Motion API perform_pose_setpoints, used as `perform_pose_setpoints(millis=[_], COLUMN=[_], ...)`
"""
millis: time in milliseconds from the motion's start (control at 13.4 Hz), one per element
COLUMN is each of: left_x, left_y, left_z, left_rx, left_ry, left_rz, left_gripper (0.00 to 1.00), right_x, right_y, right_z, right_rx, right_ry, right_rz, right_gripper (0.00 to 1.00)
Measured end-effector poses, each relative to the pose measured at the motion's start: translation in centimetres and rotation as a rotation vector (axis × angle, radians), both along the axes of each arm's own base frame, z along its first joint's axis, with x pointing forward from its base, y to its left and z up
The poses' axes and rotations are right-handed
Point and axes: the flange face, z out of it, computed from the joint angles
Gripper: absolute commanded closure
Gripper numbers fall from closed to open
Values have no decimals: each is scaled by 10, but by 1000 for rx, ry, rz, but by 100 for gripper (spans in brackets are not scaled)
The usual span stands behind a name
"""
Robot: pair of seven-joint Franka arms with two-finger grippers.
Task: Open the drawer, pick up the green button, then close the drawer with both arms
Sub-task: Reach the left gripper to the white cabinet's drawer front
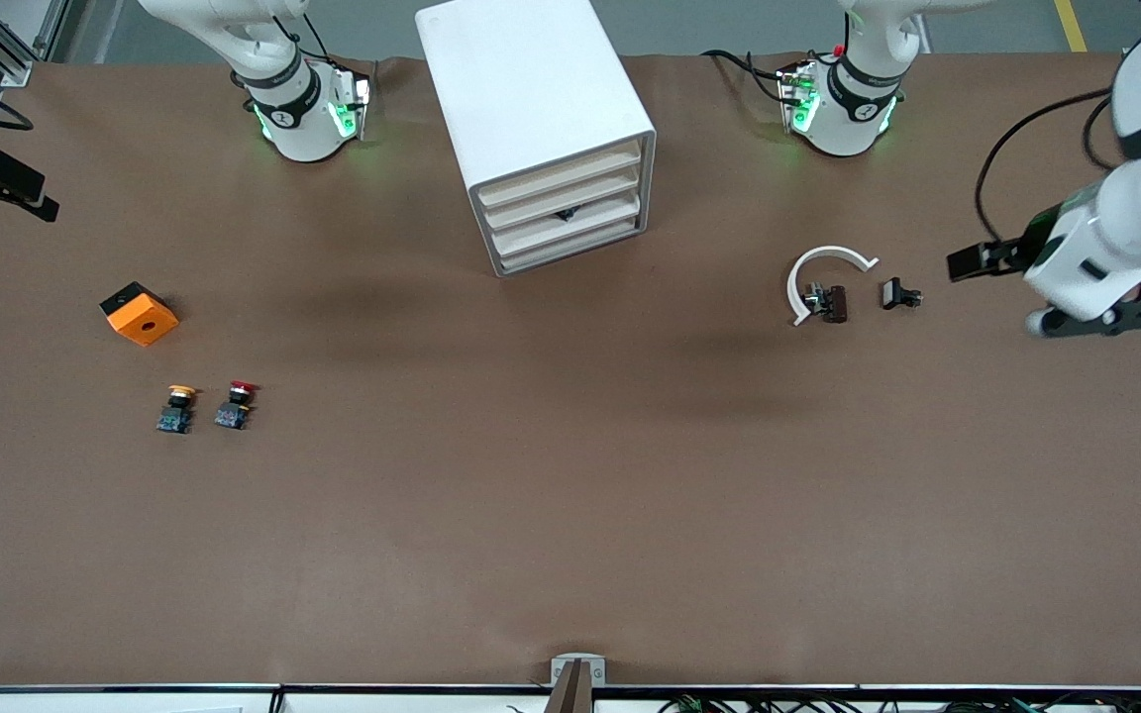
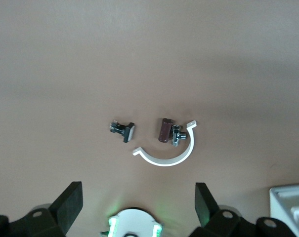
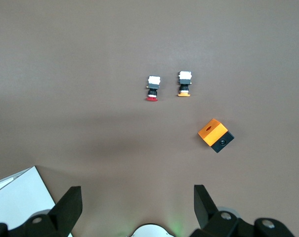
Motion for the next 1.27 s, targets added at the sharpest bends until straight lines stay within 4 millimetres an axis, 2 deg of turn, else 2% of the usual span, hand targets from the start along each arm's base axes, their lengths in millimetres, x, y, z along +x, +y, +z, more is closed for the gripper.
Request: perform_pose_setpoints(millis=[224, 448, 523, 672, 896, 1046, 1270], left_x=[6, 9, 10, 10, 5, -7, -28], left_y=[-46, -89, -103, -129, -167, -201, -244], left_z=[-36, -63, -73, -94, -135, -167, -214], left_rx=[69, 90, 92, 105, 167, 253, 407], left_ry=[31, 41, 49, 77, 150, 192, 289], left_rz=[155, 295, 354, 469, 629, 744, 1014], left_gripper=[0, 0, 0, 0, 0, 0, 0], right_x=[-1, 3, 9, 31, 56, 65, 71], right_y=[-1, -4, -4, -3, -5, -7, -9], right_z=[4, -8, -21, -61, -110, -127, -132], right_rx=[0, 1, 1, -2, -20, -22, -27], right_ry=[-6, 35, 62, 133, 204, 220, 202], right_rz=[-2, -8, -7, -3, -3, -6, -9], right_gripper=[0, 0, 0, 0, 0, 0, 0])
